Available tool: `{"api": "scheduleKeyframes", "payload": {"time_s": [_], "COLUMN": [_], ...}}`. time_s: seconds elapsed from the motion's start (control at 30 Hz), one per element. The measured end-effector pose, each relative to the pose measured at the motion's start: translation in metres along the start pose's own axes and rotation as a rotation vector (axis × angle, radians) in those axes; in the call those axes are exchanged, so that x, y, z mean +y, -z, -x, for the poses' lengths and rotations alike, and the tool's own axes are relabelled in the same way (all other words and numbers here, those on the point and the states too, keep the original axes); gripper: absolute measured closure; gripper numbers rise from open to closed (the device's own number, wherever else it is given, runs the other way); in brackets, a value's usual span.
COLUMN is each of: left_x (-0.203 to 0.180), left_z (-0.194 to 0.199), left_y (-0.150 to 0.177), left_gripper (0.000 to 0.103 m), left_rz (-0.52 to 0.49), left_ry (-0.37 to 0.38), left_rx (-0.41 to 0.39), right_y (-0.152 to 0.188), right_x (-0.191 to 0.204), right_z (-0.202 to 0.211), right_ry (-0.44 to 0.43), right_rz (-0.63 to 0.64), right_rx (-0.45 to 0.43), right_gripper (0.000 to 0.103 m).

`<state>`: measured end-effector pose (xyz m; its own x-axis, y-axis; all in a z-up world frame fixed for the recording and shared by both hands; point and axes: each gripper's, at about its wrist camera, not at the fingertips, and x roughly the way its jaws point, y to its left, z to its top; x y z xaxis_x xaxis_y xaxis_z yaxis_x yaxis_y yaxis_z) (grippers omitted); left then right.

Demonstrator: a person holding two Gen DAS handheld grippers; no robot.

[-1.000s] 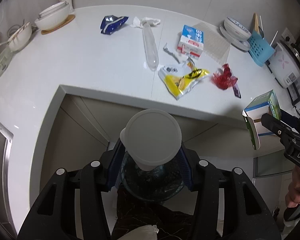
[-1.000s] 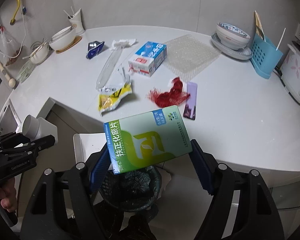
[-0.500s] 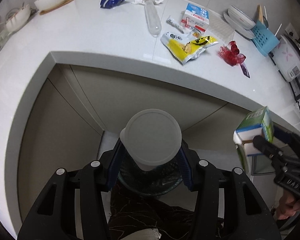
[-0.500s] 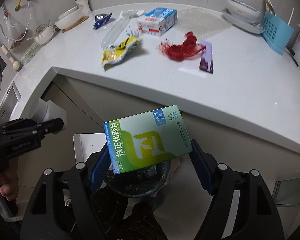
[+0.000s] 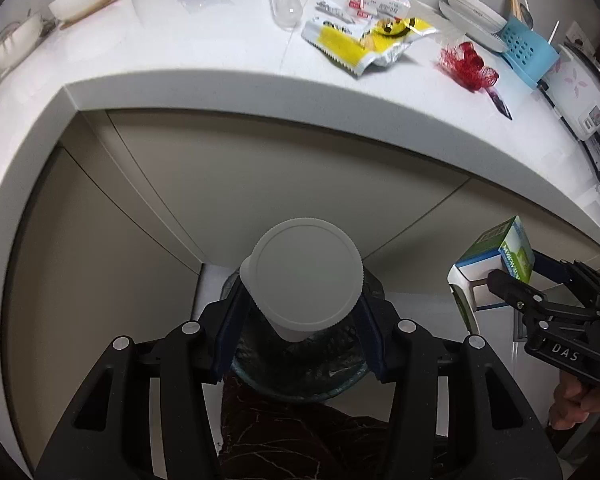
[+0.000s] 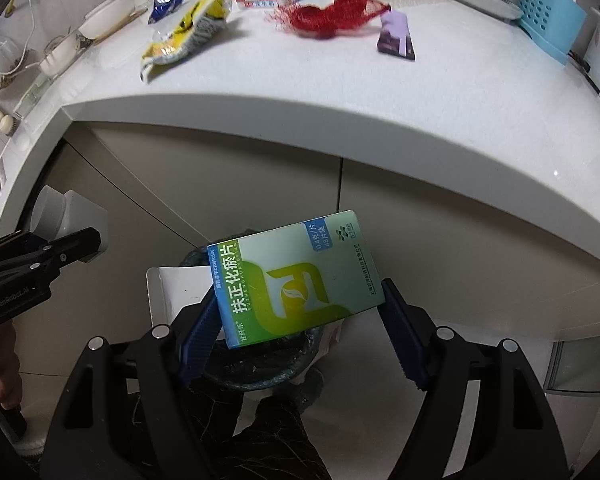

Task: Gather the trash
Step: 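Carry the pill bottle and green box down toward the trash bin, then open both grippers over the bin, dropping the bottle and box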

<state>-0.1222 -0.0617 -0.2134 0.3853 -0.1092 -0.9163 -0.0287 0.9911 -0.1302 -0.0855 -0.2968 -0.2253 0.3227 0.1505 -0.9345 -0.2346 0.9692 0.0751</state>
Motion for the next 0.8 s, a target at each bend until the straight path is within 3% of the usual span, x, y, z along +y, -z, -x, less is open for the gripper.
{"api": "scheduleKeyframes", "payload": {"time_s": [0.53,0.8], "left_x": [-0.015,-0.008], "left_z": [-0.035,-0.031], "left_y": [0.016,0.017], "left_gripper": [0.052,0.028], "left_rz": [-0.035,-0.006], "left_ry": [0.04,0.032], "left_rx": [0.039,0.005], "right_y": [0.011,0.007], "right_x": [0.001,0.009], "right_z": [-0.021,-0.021], "right_ry": [0.024,0.016], "right_rz": [0.024,0.027], "right_rx": [0.033,0.029], "right_gripper": [0.031,0.031]}}
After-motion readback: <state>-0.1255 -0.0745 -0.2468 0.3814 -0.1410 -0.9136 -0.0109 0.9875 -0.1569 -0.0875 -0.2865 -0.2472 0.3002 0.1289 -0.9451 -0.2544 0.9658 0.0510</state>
